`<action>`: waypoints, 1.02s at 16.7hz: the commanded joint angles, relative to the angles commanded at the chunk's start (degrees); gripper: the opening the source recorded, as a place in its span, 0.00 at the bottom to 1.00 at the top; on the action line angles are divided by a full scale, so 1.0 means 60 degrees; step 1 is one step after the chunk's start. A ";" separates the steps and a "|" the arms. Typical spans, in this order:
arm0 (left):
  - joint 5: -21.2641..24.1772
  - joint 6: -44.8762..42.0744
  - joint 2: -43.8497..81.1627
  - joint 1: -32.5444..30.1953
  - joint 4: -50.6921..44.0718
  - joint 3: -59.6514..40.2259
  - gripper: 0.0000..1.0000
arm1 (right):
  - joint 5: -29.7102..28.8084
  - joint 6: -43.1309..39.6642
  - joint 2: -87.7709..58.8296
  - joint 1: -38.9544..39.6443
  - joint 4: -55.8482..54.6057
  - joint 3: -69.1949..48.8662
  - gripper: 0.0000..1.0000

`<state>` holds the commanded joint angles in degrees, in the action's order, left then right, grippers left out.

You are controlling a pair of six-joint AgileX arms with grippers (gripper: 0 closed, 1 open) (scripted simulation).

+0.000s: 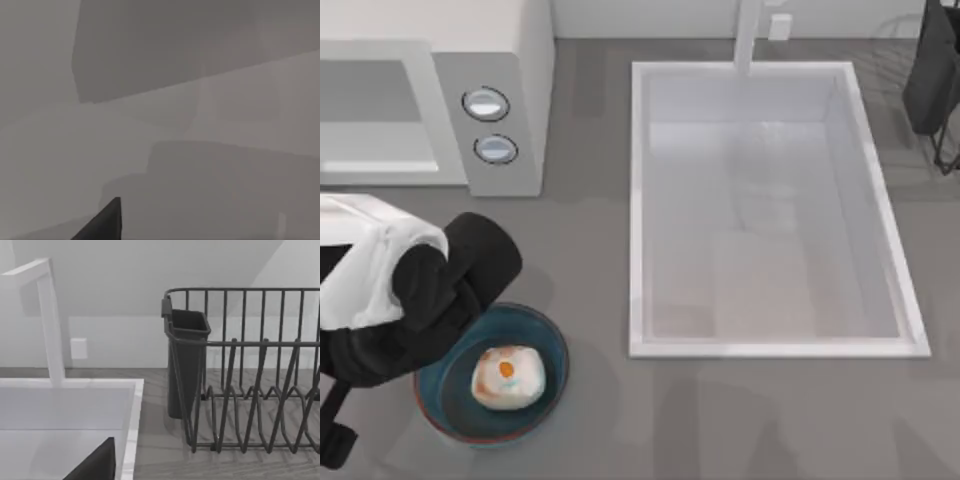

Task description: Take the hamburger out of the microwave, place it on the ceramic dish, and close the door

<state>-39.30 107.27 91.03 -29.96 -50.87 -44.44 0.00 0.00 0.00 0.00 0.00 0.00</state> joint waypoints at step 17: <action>0.6328 -1.7468 -1.4793 0.4909 0.8347 0.7277 1.00 | 0.0000 0.0000 0.0000 0.0000 0.0000 0.0000 1.00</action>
<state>-1.33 2.46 2.27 -0.51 -0.79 -0.78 0.00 0.00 0.00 0.00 0.00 0.00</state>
